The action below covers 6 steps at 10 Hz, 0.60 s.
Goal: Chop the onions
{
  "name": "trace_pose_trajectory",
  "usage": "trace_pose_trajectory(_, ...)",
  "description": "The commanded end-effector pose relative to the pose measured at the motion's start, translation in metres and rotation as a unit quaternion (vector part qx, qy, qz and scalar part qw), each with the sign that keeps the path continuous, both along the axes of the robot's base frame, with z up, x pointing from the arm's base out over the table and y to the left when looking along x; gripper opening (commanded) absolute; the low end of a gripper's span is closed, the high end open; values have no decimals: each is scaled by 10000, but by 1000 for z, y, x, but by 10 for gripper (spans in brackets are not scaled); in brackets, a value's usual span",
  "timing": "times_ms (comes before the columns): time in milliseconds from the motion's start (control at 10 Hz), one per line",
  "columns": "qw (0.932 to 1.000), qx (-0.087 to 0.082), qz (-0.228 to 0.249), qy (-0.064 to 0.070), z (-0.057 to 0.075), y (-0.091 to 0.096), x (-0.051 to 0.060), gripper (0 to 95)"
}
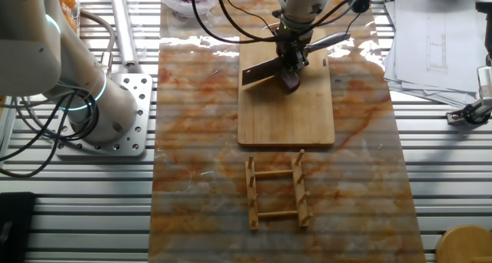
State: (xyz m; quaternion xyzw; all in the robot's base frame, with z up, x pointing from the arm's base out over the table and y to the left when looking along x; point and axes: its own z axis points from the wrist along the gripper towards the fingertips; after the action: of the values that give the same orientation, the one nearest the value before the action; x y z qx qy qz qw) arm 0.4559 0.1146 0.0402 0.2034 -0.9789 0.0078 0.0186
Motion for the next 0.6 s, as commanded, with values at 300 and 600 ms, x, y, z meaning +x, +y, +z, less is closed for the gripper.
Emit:
trace_pose_trajectory(300, 9998, 44, -69, -158, -26, -1, 1, 0)
trace_pose_trajectory(600, 9997, 144, -119, -143, -35, -2, 1, 0)
